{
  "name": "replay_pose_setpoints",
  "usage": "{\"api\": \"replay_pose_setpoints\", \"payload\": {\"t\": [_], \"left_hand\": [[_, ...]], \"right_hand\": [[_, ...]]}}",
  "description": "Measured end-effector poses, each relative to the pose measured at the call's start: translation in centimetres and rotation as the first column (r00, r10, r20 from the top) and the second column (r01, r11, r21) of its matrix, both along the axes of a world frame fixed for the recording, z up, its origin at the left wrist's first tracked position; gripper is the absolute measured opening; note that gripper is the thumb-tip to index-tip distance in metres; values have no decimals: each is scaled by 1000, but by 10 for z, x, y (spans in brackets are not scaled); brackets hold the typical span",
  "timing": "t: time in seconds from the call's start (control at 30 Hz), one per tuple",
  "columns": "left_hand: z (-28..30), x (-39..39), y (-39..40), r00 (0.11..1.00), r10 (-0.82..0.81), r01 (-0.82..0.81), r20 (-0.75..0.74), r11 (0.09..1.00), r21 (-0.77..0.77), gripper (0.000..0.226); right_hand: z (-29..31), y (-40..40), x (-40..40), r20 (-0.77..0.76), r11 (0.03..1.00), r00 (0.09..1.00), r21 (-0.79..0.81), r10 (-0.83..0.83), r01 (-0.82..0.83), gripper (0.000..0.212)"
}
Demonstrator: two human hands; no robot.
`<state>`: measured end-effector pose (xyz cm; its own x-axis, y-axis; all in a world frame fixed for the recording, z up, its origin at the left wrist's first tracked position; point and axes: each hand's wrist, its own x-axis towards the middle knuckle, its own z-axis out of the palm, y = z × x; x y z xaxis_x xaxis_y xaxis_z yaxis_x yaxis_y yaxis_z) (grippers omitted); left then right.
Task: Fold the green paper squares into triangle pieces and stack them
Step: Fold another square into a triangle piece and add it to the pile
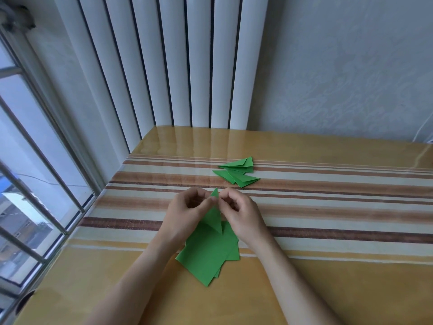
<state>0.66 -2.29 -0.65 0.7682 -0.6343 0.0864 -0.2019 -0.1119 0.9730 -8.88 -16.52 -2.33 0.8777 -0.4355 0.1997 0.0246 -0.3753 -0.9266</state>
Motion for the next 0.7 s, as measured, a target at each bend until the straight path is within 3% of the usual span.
{"api": "replay_pose_setpoints", "payload": {"t": [0.13, 0.33, 0.47, 0.6, 0.7], "left_hand": [[1, -1, 2, 996, 49, -46, 69, 998, -41, 13], [6, 4, 5, 959, 208, -241, -192, 955, -170, 14], [6, 5, 5, 931, 283, -328, -231, 925, -192, 12], [5, 3, 5, 950, 229, -270, -214, 944, -190, 15], [2, 2, 4, 983, 105, -118, -153, 990, -74, 24]], "right_hand": [[0, 4, -2, -23, 995, 998, -82, 57, -59, 23], [-3, 5, 1, -81, 994, 996, -104, 30, -39, 17], [-2, 4, 0, -112, 994, 993, -108, 18, -31, 16], [-2, 0, 0, -82, 996, 996, -85, -26, 19, 15], [-3, -1, 0, -71, 996, 996, -79, -57, 51, 14]]}}
